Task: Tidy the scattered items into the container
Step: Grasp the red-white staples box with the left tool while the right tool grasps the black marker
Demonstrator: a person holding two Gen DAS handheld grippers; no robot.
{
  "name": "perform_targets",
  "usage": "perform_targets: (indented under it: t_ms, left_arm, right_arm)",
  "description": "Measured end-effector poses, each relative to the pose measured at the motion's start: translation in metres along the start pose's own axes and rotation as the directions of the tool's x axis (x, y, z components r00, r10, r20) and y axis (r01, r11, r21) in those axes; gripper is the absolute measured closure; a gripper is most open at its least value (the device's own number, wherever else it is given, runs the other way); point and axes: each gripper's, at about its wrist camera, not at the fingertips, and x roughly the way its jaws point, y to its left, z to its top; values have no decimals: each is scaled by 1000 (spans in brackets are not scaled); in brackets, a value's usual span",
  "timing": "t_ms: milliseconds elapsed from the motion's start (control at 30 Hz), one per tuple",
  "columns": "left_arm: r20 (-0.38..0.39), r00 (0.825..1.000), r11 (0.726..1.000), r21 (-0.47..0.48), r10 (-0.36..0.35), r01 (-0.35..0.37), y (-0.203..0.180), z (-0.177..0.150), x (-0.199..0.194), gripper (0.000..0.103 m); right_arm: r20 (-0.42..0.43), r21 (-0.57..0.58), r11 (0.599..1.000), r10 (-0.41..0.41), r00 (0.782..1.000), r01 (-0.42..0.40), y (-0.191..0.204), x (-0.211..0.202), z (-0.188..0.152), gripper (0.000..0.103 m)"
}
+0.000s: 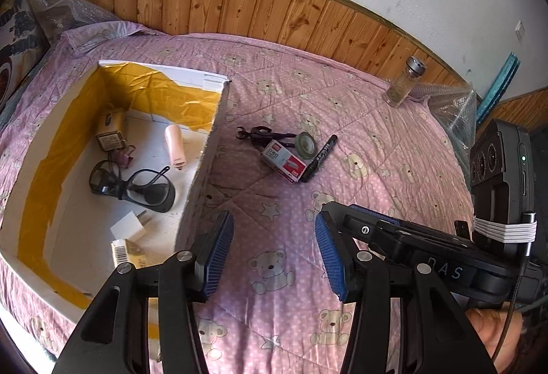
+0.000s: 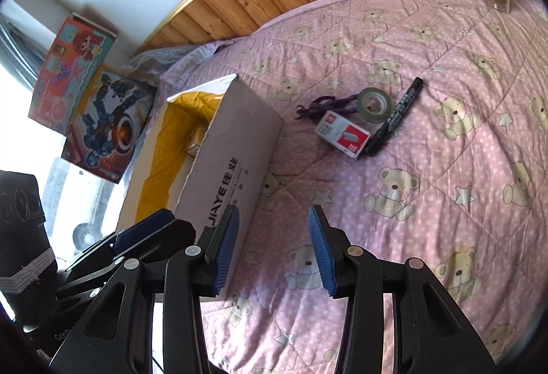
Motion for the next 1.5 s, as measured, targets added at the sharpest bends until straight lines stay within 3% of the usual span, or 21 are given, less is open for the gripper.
perform_targets:
  t_ms: [167, 400, 667, 800, 967, 1000, 1100, 1200, 1300, 1367, 1433, 1500]
  left_arm:
    - [-34, 999, 1000, -7, -10, 10, -12, 16, 35, 45]
    - [-96, 995, 997, -80, 0, -7, -14, 37, 101, 45]
    - [-123, 991, 986, -153, 52, -71, -6, 58, 165, 45]
    - [-132, 989, 978, -190, 62, -86, 2, 64, 189, 45]
    - [-167, 984, 966, -240, 57, -97, 19, 63, 215, 42]
    - [-152, 987, 968, -233, 58, -93, 18, 63, 215, 41]
    - [-152, 984, 979, -169, 90, -116, 6, 64, 219, 36]
    - [-140, 983, 988, -77, 122, -134, -11, 63, 225, 35]
    - [-110, 978, 984, 15, 177, -176, -24, 60, 231, 35]
    - [-69, 972, 971, 92, 226, -219, -32, 56, 233, 41]
    - [-44, 976, 974, 96, 212, -207, -28, 55, 232, 44]
    - [-38, 988, 988, 46, 151, -149, -19, 58, 226, 53]
  right_arm:
    - [24, 86, 996, -37, 999, 35, -38, 7, 24, 66]
    - [-2, 151, 982, -111, 994, 110, -85, 39, 61, 66]
    - [-82, 14, 969, -247, 966, 249, -101, 94, 89, 66]
    - [-113, -26, 965, -263, 958, 262, -110, 118, 90, 66]
    - [-92, -130, 954, -281, 955, 269, -106, 122, 93, 74]
    - [-94, -150, 946, -302, 949, 286, -107, 120, 95, 76]
    - [-54, -211, 889, -426, 903, 407, -114, 109, 99, 88]
    - [-76, -173, 895, -428, 901, 411, -135, 101, 103, 88]
    - [-70, -157, 910, -399, 914, 385, -142, 99, 104, 88]
    - [-49, -149, 918, -379, 924, 368, -144, 99, 105, 88]
    - [-28, -137, 931, -346, 938, 339, -149, 98, 106, 88]
    - [-19, -121, 943, -315, 949, 310, -152, 96, 108, 89]
